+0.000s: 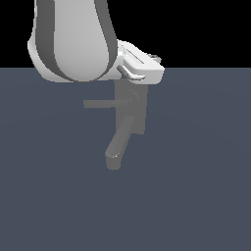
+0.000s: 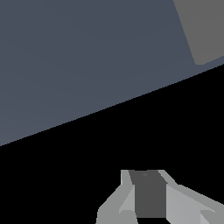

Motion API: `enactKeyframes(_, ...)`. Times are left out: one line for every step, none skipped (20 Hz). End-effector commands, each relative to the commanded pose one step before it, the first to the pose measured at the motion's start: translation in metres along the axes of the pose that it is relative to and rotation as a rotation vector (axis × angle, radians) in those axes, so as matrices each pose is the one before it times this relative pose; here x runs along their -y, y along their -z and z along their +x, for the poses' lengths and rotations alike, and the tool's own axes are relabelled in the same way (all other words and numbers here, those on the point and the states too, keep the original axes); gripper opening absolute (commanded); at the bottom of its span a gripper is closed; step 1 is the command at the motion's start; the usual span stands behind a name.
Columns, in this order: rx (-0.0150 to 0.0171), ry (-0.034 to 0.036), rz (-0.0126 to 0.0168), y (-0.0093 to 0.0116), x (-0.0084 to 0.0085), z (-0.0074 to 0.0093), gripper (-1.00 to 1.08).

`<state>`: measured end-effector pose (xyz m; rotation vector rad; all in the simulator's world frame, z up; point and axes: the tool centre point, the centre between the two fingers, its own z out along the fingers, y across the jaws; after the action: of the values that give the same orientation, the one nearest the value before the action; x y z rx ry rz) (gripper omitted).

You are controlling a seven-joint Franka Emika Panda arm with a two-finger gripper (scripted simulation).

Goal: Turn on the faucet by rotating a designated handle.

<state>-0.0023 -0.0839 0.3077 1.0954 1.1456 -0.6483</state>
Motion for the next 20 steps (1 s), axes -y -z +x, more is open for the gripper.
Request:
enactKeyframes(-0.00092, -0.0092, -0.00824, 0.00073, -0.00339, -0.00246, -1.0)
enactKeyframes(-0.00053, -0.0075, -0.00232, 0.00031, -0.0017, -0.00215, -1.0)
enactKeyframes(-0.00055, -0.00912, -0.00239, 0.00035, -0.00198, -0.00265, -1.0)
enactKeyframes(-0.00058, -0.0105, -0.00285, 0.00042, -0.00231, -0.00306, -1.0)
enactKeyframes(-0.00067, -0.01143, -0.00403, 0.00054, -0.00274, -0.00329, -1.0)
enactKeyframes(-0.00078, -0.01217, -0.00557, 0.00068, -0.00323, -0.00345, -1.0)
enactKeyframes(-0.00083, -0.01294, -0.00681, 0.00081, -0.00365, -0.00365, -1.0)
enactKeyframes(-0.00074, -0.01433, -0.00728, 0.00089, -0.00401, -0.00409, -1.0)
enactKeyframes(-0.0006, -0.01572, -0.00762, 0.00097, -0.00435, -0.00455, -1.0)
enactKeyframes(-0.00047, -0.01649, -0.00818, 0.00105, -0.00464, -0.0048, -1.0)
enactKeyframes(-0.00035, -0.01682, -0.00886, 0.00114, -0.0049, -0.00491, -1.0)
enactKeyframes(-0.00021, -0.01747, -0.00964, 0.00125, -0.00523, -0.00513, -1.0)
enactKeyframes(-0.00003, -0.01883, -0.01074, 0.00142, -0.00577, -0.00557, -1.0)
enactKeyframes(0.00018, -0.02008, -0.01195, 0.0016, -0.00634, -0.00597, -1.0)
enactKeyframes(0.00042, -0.02114, -0.01323, 0.00179, -0.0069, -0.00632, -1.0)
enactKeyframes(0.00069, -0.02212, -0.01459, 0.00201, -0.00747, -0.00666, -1.0)
enactKeyframes(0.00099, -0.02293, -0.016, 0.00224, -0.00806, -0.00694, -1.0)
enactKeyframes(0.00129, -0.02357, -0.0175, 0.00248, -0.00864, -0.00716, -1.0)
enactKeyframes(0.0016, -0.02404, -0.01906, 0.00275, -0.00923, -0.00733, -1.0)
enactKeyframes(0.00189, -0.0243, -0.0207, 0.00304, -0.00981, -0.00743, -1.0)
